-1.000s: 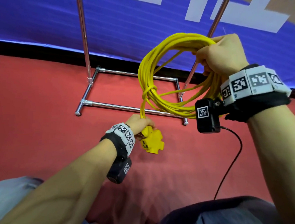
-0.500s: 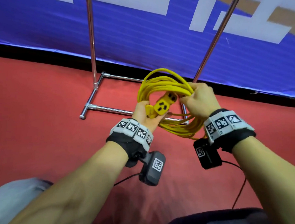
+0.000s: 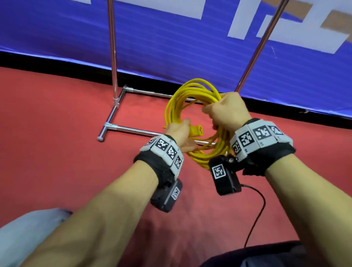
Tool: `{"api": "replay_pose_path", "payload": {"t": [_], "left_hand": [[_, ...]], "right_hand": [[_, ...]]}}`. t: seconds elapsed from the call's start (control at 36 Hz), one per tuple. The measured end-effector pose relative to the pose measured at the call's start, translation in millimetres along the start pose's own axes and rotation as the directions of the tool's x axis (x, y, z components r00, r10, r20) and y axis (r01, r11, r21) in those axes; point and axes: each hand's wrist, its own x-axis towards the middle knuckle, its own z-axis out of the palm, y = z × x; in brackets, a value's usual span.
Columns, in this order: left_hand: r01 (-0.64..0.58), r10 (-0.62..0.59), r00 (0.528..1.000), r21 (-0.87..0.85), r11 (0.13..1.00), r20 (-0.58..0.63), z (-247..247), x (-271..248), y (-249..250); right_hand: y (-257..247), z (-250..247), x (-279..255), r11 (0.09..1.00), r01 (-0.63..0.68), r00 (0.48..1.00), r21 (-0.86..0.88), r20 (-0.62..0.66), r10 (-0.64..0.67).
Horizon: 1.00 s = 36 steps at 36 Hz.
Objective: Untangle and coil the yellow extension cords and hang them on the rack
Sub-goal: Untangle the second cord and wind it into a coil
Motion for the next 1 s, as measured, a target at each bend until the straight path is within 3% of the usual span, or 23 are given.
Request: {"api": "replay_pose_path", "payload": {"t": [0.08,0.17,0.31,0.42,0.58,0.75,1.0], "left_hand": [[-0.051,0.051,0.999,0.233,0.971,0.009,-6.7,-2.6,-2.3],[-0.078,0.088,0.996,0.329,0.941,-0.014,-10.7,-2.9,-0.1],[0.009,-0.004,1.0,0.17,0.985,-0.031,-18.7,-4.0,16.0],[0.044,-0.025,0.998,0.313,0.949,-0.063,-31.7,1.7,14.4],[0.088,-0.115,0.984,0.19,0.978,0.137,-35.8,8.8,-1.3],[0.023,-0.108,0.979,0.431,0.902,0.174,-33.8,12.0,-22.0],[-0.02,-0.063,0.978,0.393,0.919,0.198,-34.8,21.2,-31.7]], "right_hand": [[4.3,-14.1,4.4,0.998,-0.052,0.999,0.042,-0.002,0.052],[9.5,-25.7,6.7,0.987,-0.101,0.995,0.123,0.022,0.099],[11.4,-44.8,7.9,0.978,-0.115,0.993,0.175,0.045,0.109],[13.2,-60.9,9.6,0.984,-0.07,0.997,0.162,0.053,0.062],[14.9,-70.2,9.7,0.996,0.005,1.0,0.094,0.009,-0.006],[11.4,-73.2,11.3,0.991,0.079,0.989,-0.104,-0.117,-0.091],[-7.4,-56.1,7.4,0.873,0.234,0.967,-0.427,0.011,-0.254]]}}
